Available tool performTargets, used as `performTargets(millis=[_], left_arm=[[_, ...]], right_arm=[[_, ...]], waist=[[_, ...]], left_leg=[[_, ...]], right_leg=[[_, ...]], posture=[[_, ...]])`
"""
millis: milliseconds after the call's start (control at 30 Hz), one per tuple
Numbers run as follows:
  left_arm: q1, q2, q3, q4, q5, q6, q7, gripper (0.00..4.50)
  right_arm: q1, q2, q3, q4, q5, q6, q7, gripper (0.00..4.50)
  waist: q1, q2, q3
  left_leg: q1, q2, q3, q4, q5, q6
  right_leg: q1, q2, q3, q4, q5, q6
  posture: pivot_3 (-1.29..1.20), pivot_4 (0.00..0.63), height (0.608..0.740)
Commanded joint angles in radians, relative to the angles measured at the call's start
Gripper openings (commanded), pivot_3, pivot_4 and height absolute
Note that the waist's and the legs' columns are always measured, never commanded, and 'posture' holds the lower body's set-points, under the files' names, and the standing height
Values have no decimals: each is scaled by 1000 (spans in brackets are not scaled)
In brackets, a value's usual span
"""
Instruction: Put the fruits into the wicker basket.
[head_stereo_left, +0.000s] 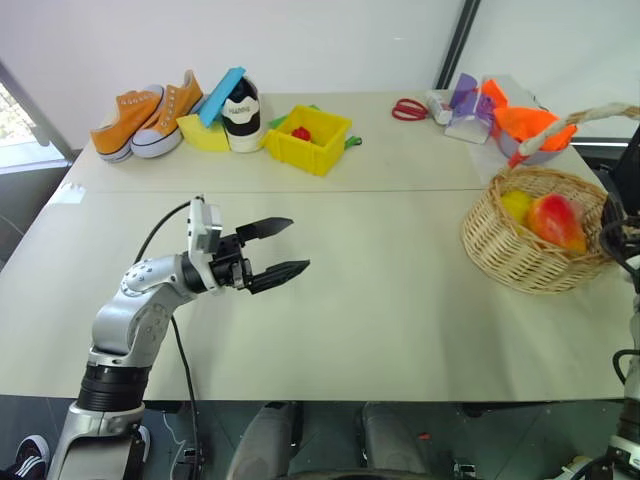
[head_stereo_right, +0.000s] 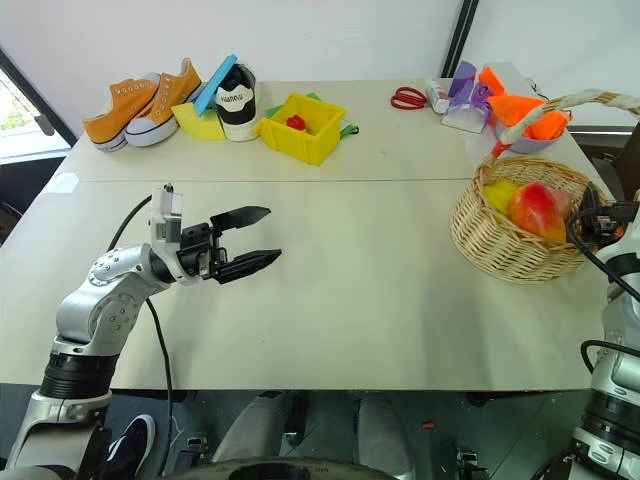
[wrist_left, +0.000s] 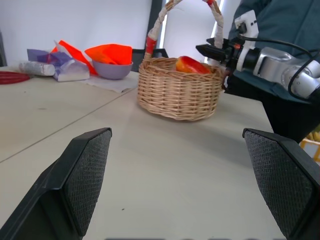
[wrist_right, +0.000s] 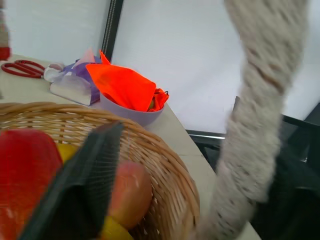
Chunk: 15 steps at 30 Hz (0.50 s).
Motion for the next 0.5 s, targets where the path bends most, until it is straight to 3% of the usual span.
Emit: performTargets(millis=[33, 167, 300, 500], left_arm=[[6, -4, 24, -15, 3, -27, 10, 4500], [18, -5, 27, -8, 7, -40, 14, 4500], [23, -1, 38, 7, 18, -60, 17, 4500], [43, -5, 89, 44, 56, -111, 81, 4500]], right_arm=[[11, 64, -67, -110, 11, -1, -105, 4430], [68, 192, -59, -278, 33, 25, -185, 4430], [171, 321, 34, -512, 22, 18, -215, 4430], [356, 380, 307, -666, -8, -65, -57, 4430]], waist=[[0, 0, 0], [0, 0, 0], [-2, 1, 0], [-4, 2, -1]], left_leg=[[0, 0, 0, 0, 0, 0], [0, 0, -1, -1, 0, 0], [0, 0, 0, -1, 0, 0], [0, 1, 0, -1, 0, -1]], right_leg=[[0, 0, 0, 0, 0, 0], [-1, 0, 0, 0, 0, 0], [-2, 0, 1, 1, 0, 0], [-2, 1, 1, 0, -2, -3]], posture=[[0, 150, 740], [0, 150, 740], [0, 150, 740], [0, 150, 740]])
